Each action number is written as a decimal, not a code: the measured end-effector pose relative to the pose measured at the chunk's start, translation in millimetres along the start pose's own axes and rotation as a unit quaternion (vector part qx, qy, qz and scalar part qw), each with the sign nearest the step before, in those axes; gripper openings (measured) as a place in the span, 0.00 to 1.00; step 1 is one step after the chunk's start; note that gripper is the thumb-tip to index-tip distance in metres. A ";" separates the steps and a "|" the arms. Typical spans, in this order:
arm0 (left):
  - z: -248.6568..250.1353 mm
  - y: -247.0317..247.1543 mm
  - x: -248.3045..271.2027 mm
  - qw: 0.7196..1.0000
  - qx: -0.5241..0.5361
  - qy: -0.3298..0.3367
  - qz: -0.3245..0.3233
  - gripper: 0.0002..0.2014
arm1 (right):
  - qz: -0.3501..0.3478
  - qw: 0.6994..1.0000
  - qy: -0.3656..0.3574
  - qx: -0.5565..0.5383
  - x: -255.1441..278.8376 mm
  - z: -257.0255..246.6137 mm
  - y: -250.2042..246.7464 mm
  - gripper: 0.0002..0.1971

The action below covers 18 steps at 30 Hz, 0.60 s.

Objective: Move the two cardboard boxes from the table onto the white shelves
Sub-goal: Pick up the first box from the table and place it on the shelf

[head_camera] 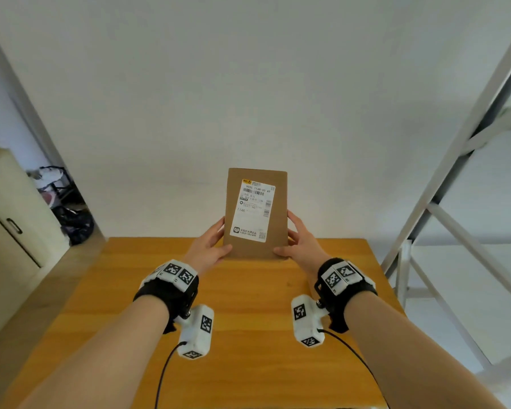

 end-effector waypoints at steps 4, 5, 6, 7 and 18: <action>15.4 -2.4 4.1 1.000 0.009 0.016 -0.009 0.37 | 0.007 1.000 -0.026 0.010 3.1 -19.4 -3.4 0.48; 18.1 -1.8 6.3 1.000 0.008 0.018 -0.011 0.37 | 0.010 0.999 -0.030 0.013 5.4 -22.7 -5.0 0.48; 21.0 -0.6 9.3 1.000 0.004 0.020 -0.012 0.38 | 0.012 0.999 -0.032 0.018 8.1 -25.8 -6.6 0.48; 24.3 1.2 12.3 1.000 0.000 0.025 -0.011 0.38 | 0.013 0.999 -0.034 0.022 10.9 -28.6 -8.6 0.48; 63.7 78.1 71.7 0.998 -0.019 0.054 0.039 0.36 | -0.008 0.997 -0.067 0.029 74.5 -50.2 -73.6 0.49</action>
Point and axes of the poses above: each hand's wrist, its own x-axis away from the middle knuckle, its own y-axis out of the palm, z = x × y, the point moved 7 cm from there along -x, towards the middle knuckle, and after that the axes turned 2 degrees about -z, right-handed, at the moved point
